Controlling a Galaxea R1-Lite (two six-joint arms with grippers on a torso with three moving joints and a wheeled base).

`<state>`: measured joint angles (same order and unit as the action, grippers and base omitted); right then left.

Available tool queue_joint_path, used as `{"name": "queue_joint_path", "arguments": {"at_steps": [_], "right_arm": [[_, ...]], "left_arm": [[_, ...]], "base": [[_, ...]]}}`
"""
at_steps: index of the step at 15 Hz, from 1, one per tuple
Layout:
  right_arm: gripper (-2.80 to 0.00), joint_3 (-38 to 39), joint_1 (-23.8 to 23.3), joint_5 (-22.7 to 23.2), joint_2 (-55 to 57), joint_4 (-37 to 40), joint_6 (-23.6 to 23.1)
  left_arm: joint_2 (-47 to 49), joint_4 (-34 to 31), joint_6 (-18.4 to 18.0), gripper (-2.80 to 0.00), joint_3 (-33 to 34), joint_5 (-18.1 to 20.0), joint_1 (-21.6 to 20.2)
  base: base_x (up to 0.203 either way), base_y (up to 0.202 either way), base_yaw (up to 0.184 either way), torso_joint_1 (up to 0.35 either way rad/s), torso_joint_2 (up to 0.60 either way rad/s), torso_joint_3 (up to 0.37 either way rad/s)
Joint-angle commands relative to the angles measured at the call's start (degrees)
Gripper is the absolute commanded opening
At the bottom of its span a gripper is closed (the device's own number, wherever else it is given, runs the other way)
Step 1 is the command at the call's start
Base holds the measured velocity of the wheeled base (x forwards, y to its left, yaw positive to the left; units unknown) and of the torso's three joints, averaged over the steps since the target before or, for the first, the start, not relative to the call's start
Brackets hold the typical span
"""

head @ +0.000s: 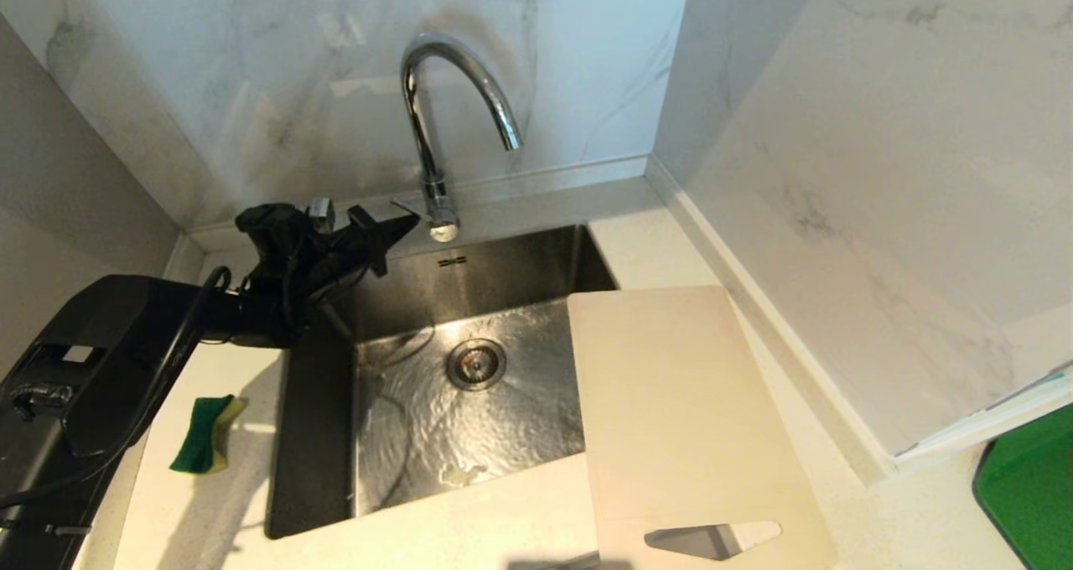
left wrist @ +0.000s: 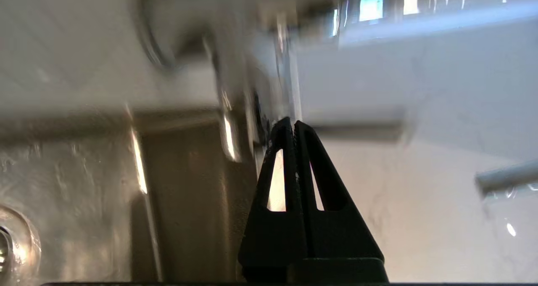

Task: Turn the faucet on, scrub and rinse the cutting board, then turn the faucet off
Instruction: Turn off the tap

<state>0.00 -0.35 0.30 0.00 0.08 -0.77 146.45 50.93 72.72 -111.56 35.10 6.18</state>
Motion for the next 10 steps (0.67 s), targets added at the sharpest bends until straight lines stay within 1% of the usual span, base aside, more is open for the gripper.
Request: {"name": "queue_joint_path", "arguments": {"at_steps": [1, 3, 5, 8, 10], "right_arm": [[-2.8, 0.0, 0.0, 0.05, 0.0, 0.01, -0.02], [-2.8, 0.0, 0.0, 0.05, 0.0, 0.01, -0.02], [-2.8, 0.0, 0.0, 0.05, 0.0, 0.01, -0.02], [-2.8, 0.0, 0.0, 0.05, 0.0, 0.0, -0.01], [-2.8, 0.0, 0.0, 0.05, 0.0, -0.04, 0.06]], "left_arm": [[-1.02, 0.35, 0.41, -2.8, 0.11, 0.67, 0.33], [-2.84, 0.79, 0.41, -2.8, 1.11, 0.45, 0.63], [-6.51, 0.83, 0.28, -2.8, 4.84, 0.76, 0.44], [-12.18, 2.15, -0.01, -2.8, 13.21, 1.65, -0.49], [-17.12, 4.19, -0.09, -2.8, 20.36, 3.01, -1.32]], "base": [[0.0, 0.0, 0.0, 0.0, 0.0, 0.0], [0.0, 0.0, 0.0, 0.0, 0.0, 0.0], [0.0, 0.0, 0.0, 0.0, 0.0, 0.0], [0.0, 0.0, 0.0, 0.0, 0.0, 0.0], [0.0, 0.0, 0.0, 0.0, 0.0, 0.0]]}}
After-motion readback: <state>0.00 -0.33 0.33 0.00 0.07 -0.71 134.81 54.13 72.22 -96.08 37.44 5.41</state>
